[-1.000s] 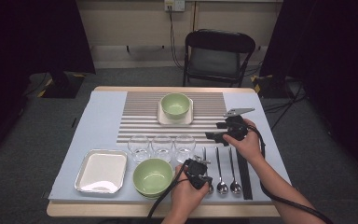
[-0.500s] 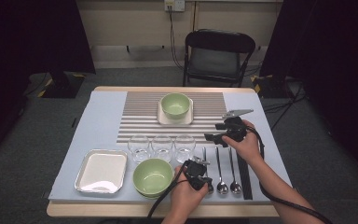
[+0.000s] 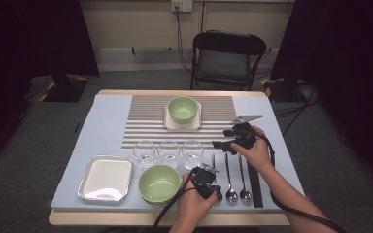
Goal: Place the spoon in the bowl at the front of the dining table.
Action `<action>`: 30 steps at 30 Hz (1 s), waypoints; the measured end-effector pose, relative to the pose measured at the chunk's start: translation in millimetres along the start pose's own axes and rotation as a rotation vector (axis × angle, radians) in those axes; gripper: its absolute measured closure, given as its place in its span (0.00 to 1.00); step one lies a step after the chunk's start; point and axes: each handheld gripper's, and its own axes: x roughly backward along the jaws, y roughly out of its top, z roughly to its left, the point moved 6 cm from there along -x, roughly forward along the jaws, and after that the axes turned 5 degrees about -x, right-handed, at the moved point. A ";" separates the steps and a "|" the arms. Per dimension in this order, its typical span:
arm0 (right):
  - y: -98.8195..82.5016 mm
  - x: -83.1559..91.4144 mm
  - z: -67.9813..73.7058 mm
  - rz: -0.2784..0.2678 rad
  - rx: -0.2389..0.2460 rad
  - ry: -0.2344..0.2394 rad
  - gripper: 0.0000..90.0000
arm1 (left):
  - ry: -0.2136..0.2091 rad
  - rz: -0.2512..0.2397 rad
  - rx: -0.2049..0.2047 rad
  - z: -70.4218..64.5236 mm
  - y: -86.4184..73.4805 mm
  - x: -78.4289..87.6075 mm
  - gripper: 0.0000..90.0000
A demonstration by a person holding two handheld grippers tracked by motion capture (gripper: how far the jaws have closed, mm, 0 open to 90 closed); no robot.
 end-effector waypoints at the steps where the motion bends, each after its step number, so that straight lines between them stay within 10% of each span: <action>1: 0.3 0.2 0.2 -0.002 -0.002 0.003 0.27 | -0.001 0.001 0.000 0.3 -0.4 -0.2 1.00; 30: -3.9 -0.5 1.9 0.006 -0.002 0.010 0.27 | 0.006 0.008 -0.007 -2.3 -6.8 -2.0 1.00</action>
